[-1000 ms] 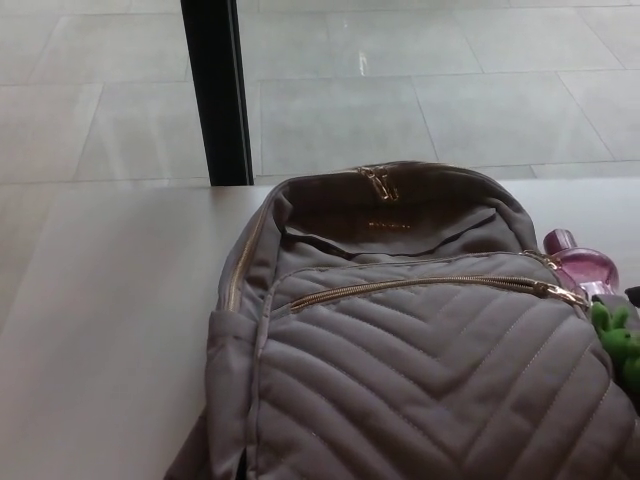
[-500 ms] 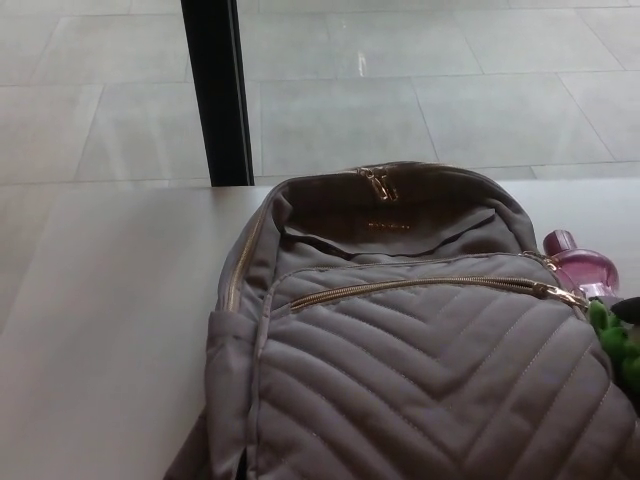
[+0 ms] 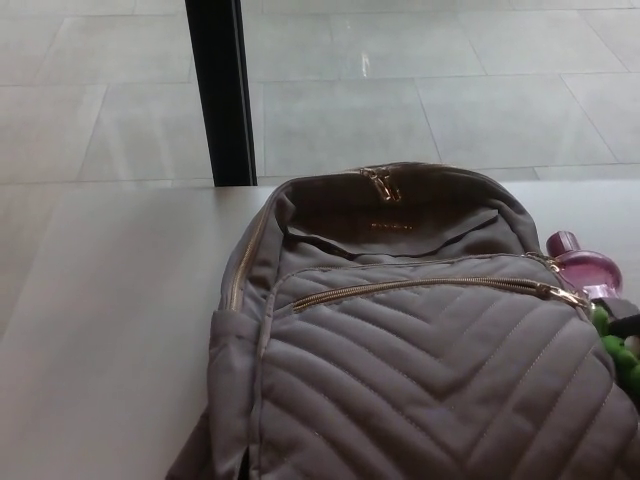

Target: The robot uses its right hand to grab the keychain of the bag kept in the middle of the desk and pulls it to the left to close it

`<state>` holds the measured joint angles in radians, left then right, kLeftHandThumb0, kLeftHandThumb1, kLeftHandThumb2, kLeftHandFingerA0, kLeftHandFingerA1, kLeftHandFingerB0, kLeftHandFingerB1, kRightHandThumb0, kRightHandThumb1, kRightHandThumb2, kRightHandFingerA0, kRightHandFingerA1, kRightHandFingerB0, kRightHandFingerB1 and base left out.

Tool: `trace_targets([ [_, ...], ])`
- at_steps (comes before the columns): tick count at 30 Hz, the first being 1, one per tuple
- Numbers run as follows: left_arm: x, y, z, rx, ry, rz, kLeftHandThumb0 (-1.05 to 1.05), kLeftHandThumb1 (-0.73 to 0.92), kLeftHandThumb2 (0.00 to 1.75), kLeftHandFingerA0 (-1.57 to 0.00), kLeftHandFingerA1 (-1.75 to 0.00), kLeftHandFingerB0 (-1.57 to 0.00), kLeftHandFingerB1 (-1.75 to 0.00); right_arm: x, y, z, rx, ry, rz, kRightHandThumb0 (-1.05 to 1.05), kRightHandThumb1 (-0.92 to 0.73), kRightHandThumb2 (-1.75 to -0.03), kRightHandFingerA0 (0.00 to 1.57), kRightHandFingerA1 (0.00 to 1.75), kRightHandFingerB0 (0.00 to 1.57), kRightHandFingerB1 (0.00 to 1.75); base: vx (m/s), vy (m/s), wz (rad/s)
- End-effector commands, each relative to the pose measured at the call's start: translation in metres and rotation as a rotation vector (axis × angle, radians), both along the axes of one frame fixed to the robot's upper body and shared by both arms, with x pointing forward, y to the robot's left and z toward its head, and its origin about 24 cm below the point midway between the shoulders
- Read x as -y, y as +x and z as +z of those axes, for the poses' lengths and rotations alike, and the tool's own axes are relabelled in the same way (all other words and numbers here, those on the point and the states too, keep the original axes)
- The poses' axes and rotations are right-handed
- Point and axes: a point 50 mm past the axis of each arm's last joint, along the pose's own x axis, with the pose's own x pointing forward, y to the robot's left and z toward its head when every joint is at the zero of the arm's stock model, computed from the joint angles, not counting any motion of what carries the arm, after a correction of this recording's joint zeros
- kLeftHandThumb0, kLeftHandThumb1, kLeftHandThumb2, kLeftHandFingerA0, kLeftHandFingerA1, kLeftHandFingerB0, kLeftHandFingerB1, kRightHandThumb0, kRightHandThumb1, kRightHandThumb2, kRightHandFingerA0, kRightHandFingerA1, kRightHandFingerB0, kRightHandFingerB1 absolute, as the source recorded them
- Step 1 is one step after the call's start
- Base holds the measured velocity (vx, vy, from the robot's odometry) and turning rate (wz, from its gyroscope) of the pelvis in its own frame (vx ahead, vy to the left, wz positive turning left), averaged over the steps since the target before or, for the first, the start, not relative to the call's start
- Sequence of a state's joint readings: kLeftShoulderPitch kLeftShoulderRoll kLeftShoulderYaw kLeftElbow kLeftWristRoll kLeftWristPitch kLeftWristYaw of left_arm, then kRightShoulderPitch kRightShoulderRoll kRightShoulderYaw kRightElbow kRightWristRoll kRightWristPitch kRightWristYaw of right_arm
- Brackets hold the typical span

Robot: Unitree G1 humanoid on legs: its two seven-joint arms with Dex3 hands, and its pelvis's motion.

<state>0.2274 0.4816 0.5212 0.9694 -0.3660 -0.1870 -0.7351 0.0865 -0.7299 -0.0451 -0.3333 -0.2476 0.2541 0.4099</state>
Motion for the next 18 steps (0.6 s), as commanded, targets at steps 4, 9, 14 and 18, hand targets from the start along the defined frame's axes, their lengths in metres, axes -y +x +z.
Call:
trace_targets([
  [4,-0.002,0.000,0.003,-0.012,0.022,-0.006,-0.75,0.80,0.64,-0.53,-0.51,-0.52,-0.39,-0.011,-0.006,-0.009,-0.037,-0.018,0.049,-0.16,-0.84,-0.62,0.74,1.57,0.64,0.52,0.00,0.000,0.00],
  [9,-0.002,-0.002,0.002,-0.014,0.017,-0.011,-0.81,0.84,0.65,-0.50,-0.51,-0.47,-0.37,-0.022,-0.008,-0.002,0.025,0.035,0.082,-0.17,-0.86,-0.63,0.79,1.66,0.70,0.56,0.00,0.000,0.00],
  [14,-0.002,-0.002,0.003,-0.008,0.011,0.001,-0.81,0.86,0.66,-0.52,-0.51,-0.50,-0.38,-0.030,-0.009,0.005,0.064,0.030,0.120,-0.17,-0.85,-0.65,0.82,1.59,0.67,0.56,0.00,0.000,0.00],
  [18,-0.001,-0.002,0.002,0.004,-0.001,0.013,-0.81,0.89,0.67,-0.52,-0.52,-0.49,-0.38,-0.032,-0.009,0.009,0.085,0.040,0.132,-0.05,-0.83,-0.71,0.85,1.60,0.75,0.92,0.00,0.000,0.00],
])
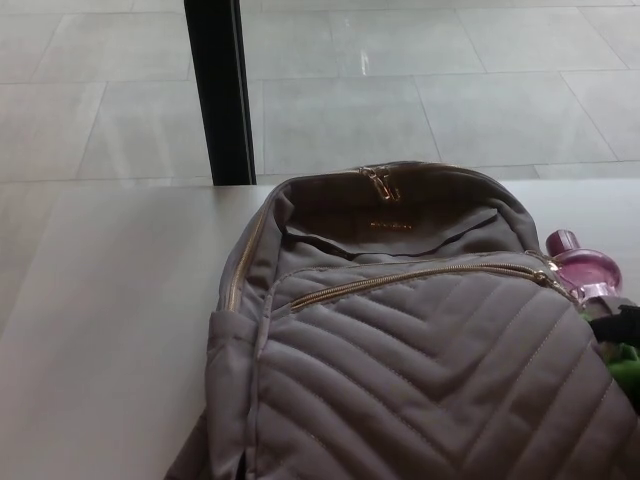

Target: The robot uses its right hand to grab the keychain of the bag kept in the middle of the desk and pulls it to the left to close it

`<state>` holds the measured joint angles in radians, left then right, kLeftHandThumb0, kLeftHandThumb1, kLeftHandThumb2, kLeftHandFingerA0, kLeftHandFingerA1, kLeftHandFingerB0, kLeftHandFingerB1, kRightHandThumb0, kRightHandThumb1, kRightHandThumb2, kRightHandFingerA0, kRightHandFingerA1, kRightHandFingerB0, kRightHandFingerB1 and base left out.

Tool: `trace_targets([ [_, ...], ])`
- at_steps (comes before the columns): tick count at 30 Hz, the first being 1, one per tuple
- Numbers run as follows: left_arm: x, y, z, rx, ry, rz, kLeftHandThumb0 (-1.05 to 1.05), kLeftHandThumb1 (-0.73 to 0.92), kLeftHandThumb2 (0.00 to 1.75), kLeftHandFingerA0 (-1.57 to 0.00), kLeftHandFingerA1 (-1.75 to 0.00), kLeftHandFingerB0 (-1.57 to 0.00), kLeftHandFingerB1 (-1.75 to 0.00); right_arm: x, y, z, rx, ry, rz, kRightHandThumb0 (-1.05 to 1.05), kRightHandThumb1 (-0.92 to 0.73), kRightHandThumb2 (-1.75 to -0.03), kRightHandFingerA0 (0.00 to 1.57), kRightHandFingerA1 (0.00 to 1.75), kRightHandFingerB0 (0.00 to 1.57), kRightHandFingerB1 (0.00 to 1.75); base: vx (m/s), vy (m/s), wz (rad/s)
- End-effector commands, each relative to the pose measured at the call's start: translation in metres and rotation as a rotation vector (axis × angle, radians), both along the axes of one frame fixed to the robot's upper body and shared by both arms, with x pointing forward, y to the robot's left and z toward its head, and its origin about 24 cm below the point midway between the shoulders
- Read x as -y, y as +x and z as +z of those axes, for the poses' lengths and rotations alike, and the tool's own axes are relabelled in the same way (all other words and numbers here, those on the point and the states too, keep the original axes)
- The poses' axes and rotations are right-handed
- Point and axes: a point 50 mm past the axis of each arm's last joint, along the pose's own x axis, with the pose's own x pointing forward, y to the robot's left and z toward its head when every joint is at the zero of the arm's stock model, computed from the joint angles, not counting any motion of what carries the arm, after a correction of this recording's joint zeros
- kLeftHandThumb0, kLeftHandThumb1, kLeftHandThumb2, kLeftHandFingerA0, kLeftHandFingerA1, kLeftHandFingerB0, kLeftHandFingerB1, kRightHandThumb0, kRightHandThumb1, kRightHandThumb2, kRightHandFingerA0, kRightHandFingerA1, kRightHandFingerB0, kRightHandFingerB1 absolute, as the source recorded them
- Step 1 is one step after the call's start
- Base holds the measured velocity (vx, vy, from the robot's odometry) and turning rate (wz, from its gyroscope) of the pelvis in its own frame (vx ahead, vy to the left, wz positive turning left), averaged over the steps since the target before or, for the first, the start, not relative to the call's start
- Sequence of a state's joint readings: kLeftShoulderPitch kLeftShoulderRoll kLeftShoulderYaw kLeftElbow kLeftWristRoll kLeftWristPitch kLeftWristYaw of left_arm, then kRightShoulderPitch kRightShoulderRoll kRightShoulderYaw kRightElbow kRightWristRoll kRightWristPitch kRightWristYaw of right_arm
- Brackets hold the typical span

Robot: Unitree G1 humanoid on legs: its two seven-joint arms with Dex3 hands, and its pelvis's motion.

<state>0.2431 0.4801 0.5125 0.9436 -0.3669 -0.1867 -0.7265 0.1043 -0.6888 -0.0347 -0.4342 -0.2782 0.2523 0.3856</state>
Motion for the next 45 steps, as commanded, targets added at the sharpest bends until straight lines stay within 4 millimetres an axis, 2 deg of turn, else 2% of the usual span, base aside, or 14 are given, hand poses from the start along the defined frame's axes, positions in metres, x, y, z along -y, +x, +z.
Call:
trace_targets([
  [1,-0.002,-0.001,0.001,0.010,-0.010,0.022,-0.81,0.89,0.67,-0.52,-0.52,-0.49,-0.38,-0.012,-0.004,0.002,0.014,0.020,0.073,-0.05,-0.83,-0.71,0.85,1.60,0.75,0.92,0.00,0.000,0.00],
  [2,-0.001,-0.001,0.001,0.012,-0.004,0.021,-0.87,0.73,0.88,-0.51,-0.57,-0.44,-0.45,-0.012,-0.004,0.003,0.018,0.018,0.068,-0.06,-0.78,-0.74,0.86,1.62,0.71,1.07,0.00,0.000,0.00],
  [8,0.000,-0.003,0.001,0.023,-0.008,0.028,-0.86,0.92,0.71,-0.49,-0.54,-0.48,-0.39,-0.011,-0.005,0.004,0.169,0.023,-0.021,-0.11,-0.61,-1.05,0.84,1.75,0.66,1.54,0.00,0.000,0.00],
  [9,0.000,-0.003,0.001,0.021,-0.007,0.029,-0.86,0.92,0.72,-0.50,-0.54,-0.48,-0.40,-0.010,-0.005,0.006,0.195,0.011,-0.039,-0.21,-0.57,-1.14,1.13,1.38,0.91,1.20,0.00,0.000,0.00],
  [10,0.000,-0.003,0.001,0.020,-0.006,0.033,-0.86,0.92,0.74,-0.50,-0.54,-0.48,-0.40,-0.009,-0.004,0.007,0.203,0.009,-0.046,-0.11,-0.60,-1.14,0.84,1.75,0.71,1.46,0.00,0.000,0.00],
  [28,0.000,-0.004,-0.001,0.026,-0.004,0.064,-0.84,0.92,0.81,-0.50,-0.55,-0.48,-0.41,0.005,-0.002,0.016,0.310,0.163,-0.137,-0.11,-0.63,-1.10,0.84,1.75,0.71,1.46,0.00,0.000,0.00],
  [29,-0.001,-0.004,-0.002,0.025,0.000,0.065,-0.84,0.92,0.80,-0.51,-0.54,-0.48,-0.40,0.006,-0.001,0.017,0.322,0.158,-0.133,-0.17,-0.57,-1.15,1.14,1.42,0.92,1.23,0.00,0.000,0.00],
  [30,-0.002,-0.005,-0.001,0.024,0.001,0.065,-0.84,0.92,0.80,-0.51,-0.54,-0.48,-0.40,0.006,-0.001,0.017,0.321,0.159,-0.134,-0.11,-0.60,-1.12,0.87,1.75,0.72,1.45,0.00,0.000,0.00],
  [31,-0.002,-0.005,0.000,0.023,0.003,0.067,-0.84,0.92,0.80,-0.51,-0.53,-0.48,-0.40,0.007,-0.001,0.017,0.323,0.151,-0.135,-0.17,-0.57,-1.15,1.15,1.42,0.91,1.22,0.00,0.000,0.00],
  [32,-0.002,-0.004,0.000,0.030,-0.001,0.073,-0.84,0.92,0.80,-0.52,-0.54,-0.49,-0.41,0.009,0.000,0.019,0.324,0.155,-0.137,-0.09,-0.57,-1.13,0.86,1.75,0.68,1.56,0.00,0.000,0.00],
  [38,-0.001,-0.004,0.000,0.035,-0.009,0.075,-0.85,0.92,0.80,-0.51,-0.55,-0.50,-0.41,0.009,0.000,0.019,0.317,0.164,-0.129,-0.08,-0.57,-1.11,0.84,1.75,0.69,1.52,0.00,0.000,0.00],
  [41,-0.001,-0.003,-0.001,0.032,-0.007,0.076,-0.86,0.92,0.81,-0.51,-0.54,-0.50,-0.41,0.009,0.001,0.019,0.318,0.181,-0.122,-0.10,-0.56,-1.13,0.86,1.75,0.70,1.53,0.00,0.000,0.00],
  [42,-0.001,-0.003,-0.001,0.035,-0.003,0.073,-0.92,0.85,0.92,-0.48,-0.56,-0.44,-0.45,0.009,0.003,0.019,0.315,0.190,-0.120,-0.20,-0.55,-1.16,1.19,1.42,0.95,1.23,0.00,0.000,0.00],
  [45,-0.001,-0.003,0.000,0.036,0.006,0.068,-0.88,0.92,0.80,-0.49,-0.52,-0.48,-0.40,0.008,0.006,0.021,0.306,0.243,-0.112,-0.19,-0.55,-1.16,1.21,1.43,0.96,1.23,0.00,0.000,0.00],
])
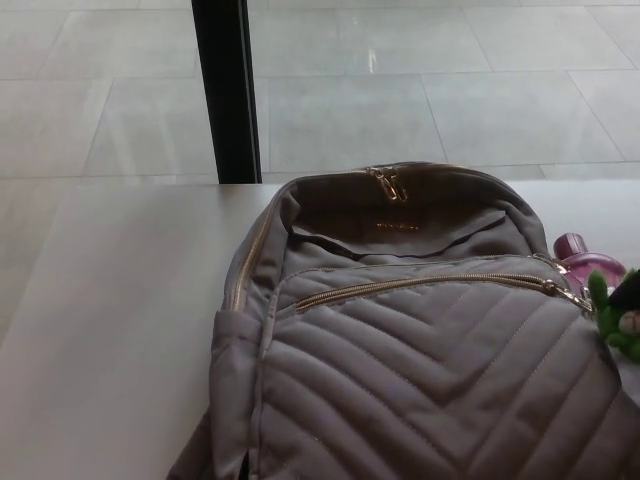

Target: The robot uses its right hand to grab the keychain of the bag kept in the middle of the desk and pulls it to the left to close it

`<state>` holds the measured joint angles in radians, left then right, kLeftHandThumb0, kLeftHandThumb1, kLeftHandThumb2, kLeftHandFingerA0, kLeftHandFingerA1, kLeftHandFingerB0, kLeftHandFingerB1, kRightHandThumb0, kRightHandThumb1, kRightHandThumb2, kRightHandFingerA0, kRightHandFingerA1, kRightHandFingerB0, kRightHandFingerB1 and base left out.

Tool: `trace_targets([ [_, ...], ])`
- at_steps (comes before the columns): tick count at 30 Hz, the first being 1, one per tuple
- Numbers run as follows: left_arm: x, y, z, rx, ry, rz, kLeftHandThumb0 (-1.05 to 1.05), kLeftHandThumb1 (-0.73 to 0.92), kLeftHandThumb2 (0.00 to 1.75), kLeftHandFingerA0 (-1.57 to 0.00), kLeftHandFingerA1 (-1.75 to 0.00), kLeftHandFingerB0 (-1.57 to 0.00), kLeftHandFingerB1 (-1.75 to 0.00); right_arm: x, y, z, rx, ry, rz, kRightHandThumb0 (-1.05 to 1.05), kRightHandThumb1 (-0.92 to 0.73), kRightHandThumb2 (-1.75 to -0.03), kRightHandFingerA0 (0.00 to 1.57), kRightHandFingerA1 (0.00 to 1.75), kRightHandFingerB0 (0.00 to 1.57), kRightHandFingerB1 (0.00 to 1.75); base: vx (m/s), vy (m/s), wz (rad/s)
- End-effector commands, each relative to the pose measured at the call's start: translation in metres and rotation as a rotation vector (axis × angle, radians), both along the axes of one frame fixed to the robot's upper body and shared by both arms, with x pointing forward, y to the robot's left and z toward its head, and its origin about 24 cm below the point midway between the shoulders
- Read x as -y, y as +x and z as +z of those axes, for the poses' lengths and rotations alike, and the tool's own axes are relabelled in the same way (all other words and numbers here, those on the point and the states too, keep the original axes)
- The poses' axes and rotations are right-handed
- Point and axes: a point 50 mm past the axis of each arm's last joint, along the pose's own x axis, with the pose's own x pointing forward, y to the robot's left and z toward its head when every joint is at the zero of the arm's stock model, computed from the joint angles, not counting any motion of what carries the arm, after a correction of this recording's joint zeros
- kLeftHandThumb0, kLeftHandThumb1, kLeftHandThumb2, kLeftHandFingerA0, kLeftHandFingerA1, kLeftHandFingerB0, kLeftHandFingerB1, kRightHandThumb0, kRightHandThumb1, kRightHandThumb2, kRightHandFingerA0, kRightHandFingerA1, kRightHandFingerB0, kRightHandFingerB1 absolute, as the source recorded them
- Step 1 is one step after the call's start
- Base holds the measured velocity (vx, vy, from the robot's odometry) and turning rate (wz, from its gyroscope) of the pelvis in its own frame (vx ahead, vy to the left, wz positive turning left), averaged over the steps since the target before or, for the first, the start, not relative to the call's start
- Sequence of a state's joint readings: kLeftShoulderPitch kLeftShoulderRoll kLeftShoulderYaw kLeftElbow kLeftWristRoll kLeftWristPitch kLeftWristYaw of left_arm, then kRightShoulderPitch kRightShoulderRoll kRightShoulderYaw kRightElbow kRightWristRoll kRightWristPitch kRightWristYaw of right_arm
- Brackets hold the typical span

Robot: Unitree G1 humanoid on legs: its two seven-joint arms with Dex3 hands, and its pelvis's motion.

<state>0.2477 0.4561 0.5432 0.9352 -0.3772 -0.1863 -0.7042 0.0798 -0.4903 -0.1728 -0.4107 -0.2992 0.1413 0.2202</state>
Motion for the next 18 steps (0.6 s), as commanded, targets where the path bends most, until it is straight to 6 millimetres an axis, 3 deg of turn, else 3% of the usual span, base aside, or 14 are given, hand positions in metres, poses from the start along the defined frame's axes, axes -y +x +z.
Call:
trace_targets([
  [1,-0.002,0.000,0.003,0.011,0.010,0.019,-0.94,0.84,0.92,-0.49,-0.55,-0.45,-0.45,-0.001,0.006,0.006,0.022,0.092,0.052,-0.11,-0.57,-1.13,0.92,1.75,0.73,1.53,0.00,0.000,0.00],
  [2,-0.003,0.001,0.003,0.011,0.010,0.019,-0.94,0.84,0.92,-0.49,-0.55,-0.45,-0.45,-0.001,0.006,0.006,0.023,0.095,0.055,-0.11,-0.57,-1.13,0.92,1.75,0.73,1.53,0.00,0.000,0.00],
  [3,-0.003,0.001,0.003,0.016,0.009,0.022,-0.87,0.92,0.81,-0.50,-0.53,-0.48,-0.41,-0.001,0.008,0.007,0.013,0.111,0.032,-0.15,-0.57,-1.13,0.91,1.75,0.71,1.57,0.00,0.000,0.00],
  [4,-0.003,0.001,0.002,0.015,-0.001,0.034,-0.87,0.92,0.80,-0.50,-0.53,-0.49,-0.41,-0.003,0.012,0.010,0.016,0.121,0.048,-0.15,-0.57,-1.16,0.91,1.75,0.77,1.47,0.00,0.000,0.00],
  [6,-0.004,0.001,0.002,0.019,-0.002,0.037,-0.86,0.92,0.76,-0.49,-0.53,-0.48,-0.43,-0.008,0.018,0.016,0.012,0.134,0.057,-0.16,-0.54,-1.22,0.94,1.75,0.78,1.47,0.00,0.000,0.00],
  [7,-0.003,0.000,0.001,0.016,-0.003,0.038,-0.86,0.92,0.76,-0.49,-0.53,-0.48,-0.43,-0.010,0.019,0.017,0.008,0.139,0.059,-0.16,-0.54,-1.22,0.94,1.75,0.78,1.47,0.00,0.000,0.00],
  [8,-0.003,-0.001,0.001,0.016,0.001,0.030,-0.94,0.85,0.93,-0.48,-0.56,-0.43,-0.46,-0.011,0.021,0.018,0.011,0.171,0.076,-0.16,-0.53,-1.23,0.94,1.75,0.79,1.46,0.00,0.000,0.00],
  [9,-0.003,-0.001,0.001,0.019,0.000,0.031,-0.88,0.92,0.80,-0.48,-0.53,-0.47,-0.42,-0.013,0.023,0.020,0.013,0.192,0.086,-0.19,-0.53,-1.21,0.93,1.75,0.77,1.49,0.00,0.000,0.00],
  [16,-0.003,-0.001,0.000,0.018,-0.005,0.049,-0.88,0.92,0.80,-0.51,-0.54,-0.49,-0.42,-0.027,0.039,0.037,-0.028,0.368,0.078,-0.24,-0.51,-1.23,0.91,1.75,0.76,1.61,0.00,0.000,0.00],
  [17,-0.003,-0.001,0.001,0.017,-0.004,0.042,-0.95,0.84,0.93,-0.48,-0.56,-0.44,-0.46,-0.033,0.042,0.038,-0.047,0.397,0.079,-0.25,-0.50,-1.21,0.92,1.75,0.75,1.59,0.00,0.000,0.00],
  [18,-0.003,-0.001,0.001,0.018,0.001,0.036,-0.88,0.92,0.81,-0.49,-0.53,-0.48,-0.42,-0.038,0.044,0.037,-0.065,0.422,0.104,-0.25,-0.50,-1.26,0.92,1.75,0.76,1.62,0.00,0.000,0.00],
])
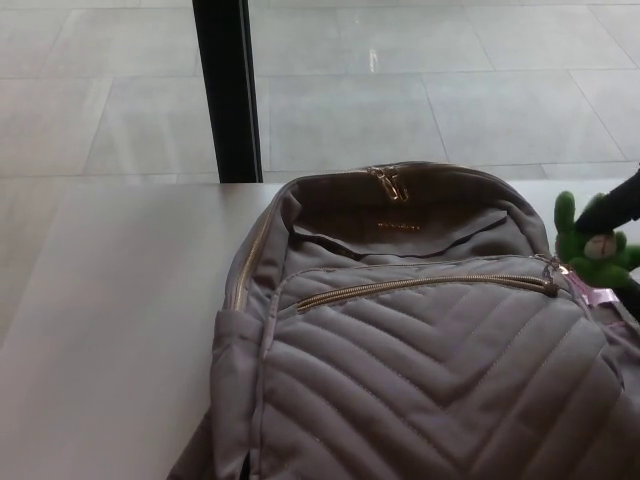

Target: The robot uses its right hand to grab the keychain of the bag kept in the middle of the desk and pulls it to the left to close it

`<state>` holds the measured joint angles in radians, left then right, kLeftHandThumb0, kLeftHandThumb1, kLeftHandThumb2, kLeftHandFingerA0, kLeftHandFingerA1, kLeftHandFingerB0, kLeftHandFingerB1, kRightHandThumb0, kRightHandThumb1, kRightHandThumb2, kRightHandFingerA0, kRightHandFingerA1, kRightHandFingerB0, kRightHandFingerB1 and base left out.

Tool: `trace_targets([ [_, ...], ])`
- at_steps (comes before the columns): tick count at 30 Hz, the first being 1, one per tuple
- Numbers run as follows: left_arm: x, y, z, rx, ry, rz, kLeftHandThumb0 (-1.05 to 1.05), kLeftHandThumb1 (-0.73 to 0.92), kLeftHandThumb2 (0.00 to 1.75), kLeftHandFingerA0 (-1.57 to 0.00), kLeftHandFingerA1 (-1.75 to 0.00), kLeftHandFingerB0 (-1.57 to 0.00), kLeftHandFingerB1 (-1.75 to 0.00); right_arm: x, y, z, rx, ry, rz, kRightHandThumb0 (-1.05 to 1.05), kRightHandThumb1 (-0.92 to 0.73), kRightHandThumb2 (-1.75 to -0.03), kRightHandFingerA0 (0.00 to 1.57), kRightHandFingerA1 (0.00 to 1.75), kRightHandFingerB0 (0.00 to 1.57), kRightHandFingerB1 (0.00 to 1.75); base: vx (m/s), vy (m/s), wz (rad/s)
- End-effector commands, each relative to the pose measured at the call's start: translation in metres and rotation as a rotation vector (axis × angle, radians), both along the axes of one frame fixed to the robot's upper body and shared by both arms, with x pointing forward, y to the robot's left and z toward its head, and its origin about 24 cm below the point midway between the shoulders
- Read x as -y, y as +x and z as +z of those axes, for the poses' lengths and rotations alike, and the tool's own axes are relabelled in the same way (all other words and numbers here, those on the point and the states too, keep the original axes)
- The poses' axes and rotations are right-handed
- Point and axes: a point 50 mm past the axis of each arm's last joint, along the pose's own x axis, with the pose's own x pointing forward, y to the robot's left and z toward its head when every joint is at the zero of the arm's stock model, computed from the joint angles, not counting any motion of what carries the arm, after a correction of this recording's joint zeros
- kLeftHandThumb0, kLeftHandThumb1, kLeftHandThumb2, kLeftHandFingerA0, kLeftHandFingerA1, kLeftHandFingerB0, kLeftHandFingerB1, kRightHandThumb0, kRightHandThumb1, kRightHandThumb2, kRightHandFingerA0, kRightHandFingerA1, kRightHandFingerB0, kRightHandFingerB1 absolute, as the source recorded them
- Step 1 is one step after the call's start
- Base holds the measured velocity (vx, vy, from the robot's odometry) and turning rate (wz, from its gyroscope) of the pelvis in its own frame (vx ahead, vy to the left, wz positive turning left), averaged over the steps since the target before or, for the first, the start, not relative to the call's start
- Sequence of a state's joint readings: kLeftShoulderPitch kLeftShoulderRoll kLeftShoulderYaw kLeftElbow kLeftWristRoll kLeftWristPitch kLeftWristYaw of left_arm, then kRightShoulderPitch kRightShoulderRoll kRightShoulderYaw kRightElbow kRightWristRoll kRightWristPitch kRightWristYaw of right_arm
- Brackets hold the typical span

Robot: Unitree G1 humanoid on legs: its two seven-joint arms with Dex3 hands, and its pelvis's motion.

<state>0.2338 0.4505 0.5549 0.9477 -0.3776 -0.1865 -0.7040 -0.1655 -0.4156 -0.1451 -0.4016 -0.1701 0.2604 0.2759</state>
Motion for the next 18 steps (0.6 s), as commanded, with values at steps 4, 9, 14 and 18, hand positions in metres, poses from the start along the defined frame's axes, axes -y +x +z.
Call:
trace_targets([
  [4,-0.003,-0.001,0.003,0.005,0.014,0.020,-0.87,0.92,0.81,-0.51,-0.53,-0.49,-0.41,-0.020,0.016,0.002,-0.179,0.254,0.043,-0.27,-0.46,-1.31,0.96,1.75,0.69,1.75,0.00,0.000,0.00],
  [9,-0.004,0.000,0.003,0.007,0.015,0.021,-0.88,0.92,0.81,-0.51,-0.52,-0.49,-0.41,-0.040,0.020,-0.002,-0.243,0.232,0.073,-0.25,-0.47,-1.28,0.96,1.75,0.71,1.68,0.00,0.000,0.00],
  [14,-0.003,0.001,0.004,0.009,0.013,0.034,-0.89,0.92,0.81,-0.53,-0.54,-0.52,-0.42,-0.067,0.022,-0.017,-0.326,0.244,0.141,-0.24,-0.42,-1.34,1.00,1.75,0.80,1.66,0.00,0.000,0.00],
  [18,-0.003,0.002,0.003,0.004,0.009,0.030,-0.95,0.84,0.94,-0.50,-0.57,-0.47,-0.46,-0.090,0.024,-0.032,-0.367,0.181,0.191,-0.24,-0.41,-1.35,0.96,1.75,0.79,1.68,0.00,0.000,0.00],
])
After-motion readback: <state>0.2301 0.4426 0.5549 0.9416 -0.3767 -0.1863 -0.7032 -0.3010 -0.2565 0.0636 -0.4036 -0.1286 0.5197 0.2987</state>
